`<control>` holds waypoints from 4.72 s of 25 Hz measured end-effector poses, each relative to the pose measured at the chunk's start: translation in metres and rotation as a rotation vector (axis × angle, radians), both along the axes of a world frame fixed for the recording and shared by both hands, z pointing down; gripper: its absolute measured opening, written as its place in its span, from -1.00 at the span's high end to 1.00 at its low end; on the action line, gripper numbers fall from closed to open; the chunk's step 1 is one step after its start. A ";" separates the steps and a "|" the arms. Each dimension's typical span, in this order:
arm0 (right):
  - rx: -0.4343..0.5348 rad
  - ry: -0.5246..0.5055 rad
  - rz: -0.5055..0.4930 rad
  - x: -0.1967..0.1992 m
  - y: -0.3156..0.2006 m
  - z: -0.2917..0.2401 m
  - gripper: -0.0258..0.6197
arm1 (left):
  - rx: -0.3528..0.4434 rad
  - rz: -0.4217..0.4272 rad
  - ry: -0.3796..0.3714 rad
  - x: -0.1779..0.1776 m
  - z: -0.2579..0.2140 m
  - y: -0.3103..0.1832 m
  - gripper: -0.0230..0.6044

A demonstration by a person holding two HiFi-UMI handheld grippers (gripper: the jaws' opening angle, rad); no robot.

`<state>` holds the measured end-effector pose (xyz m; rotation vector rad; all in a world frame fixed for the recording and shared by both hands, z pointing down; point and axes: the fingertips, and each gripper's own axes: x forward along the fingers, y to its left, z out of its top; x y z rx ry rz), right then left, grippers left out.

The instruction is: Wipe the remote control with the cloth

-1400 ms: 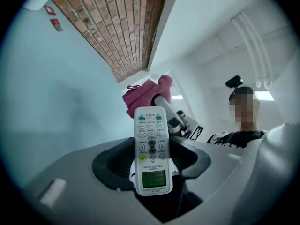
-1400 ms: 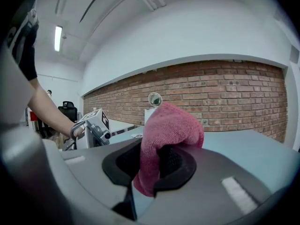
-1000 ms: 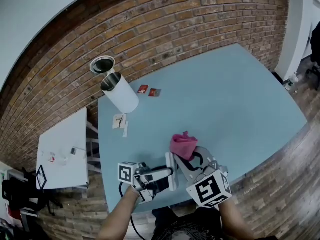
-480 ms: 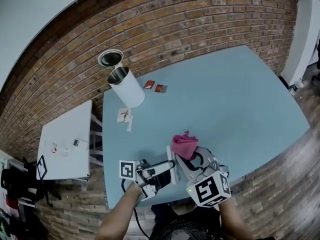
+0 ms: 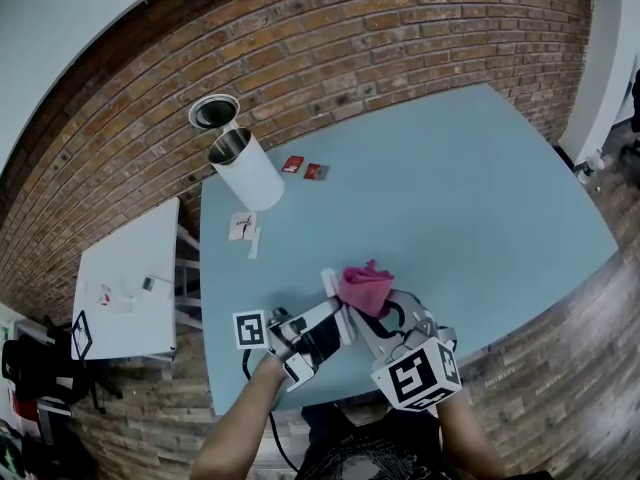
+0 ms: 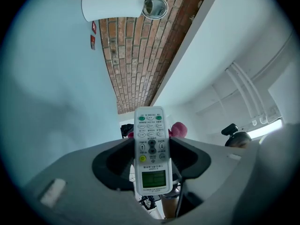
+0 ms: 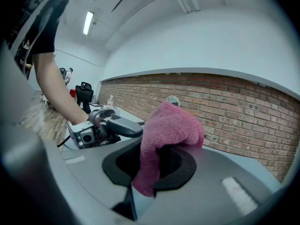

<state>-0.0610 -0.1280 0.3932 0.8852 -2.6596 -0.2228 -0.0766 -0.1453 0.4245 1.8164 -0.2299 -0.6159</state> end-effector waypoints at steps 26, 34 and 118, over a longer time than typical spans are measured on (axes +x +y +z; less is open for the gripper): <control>-0.042 -0.072 0.007 0.012 -0.010 0.009 0.73 | -0.084 -0.347 0.071 -0.037 -0.009 -0.061 0.17; -0.061 -0.080 -0.003 0.011 -0.008 0.013 0.73 | -0.101 -0.438 0.076 -0.044 -0.012 -0.070 0.17; -0.068 -0.372 0.036 0.049 -0.040 -0.042 0.73 | 0.540 0.167 -0.879 0.039 0.039 0.019 0.17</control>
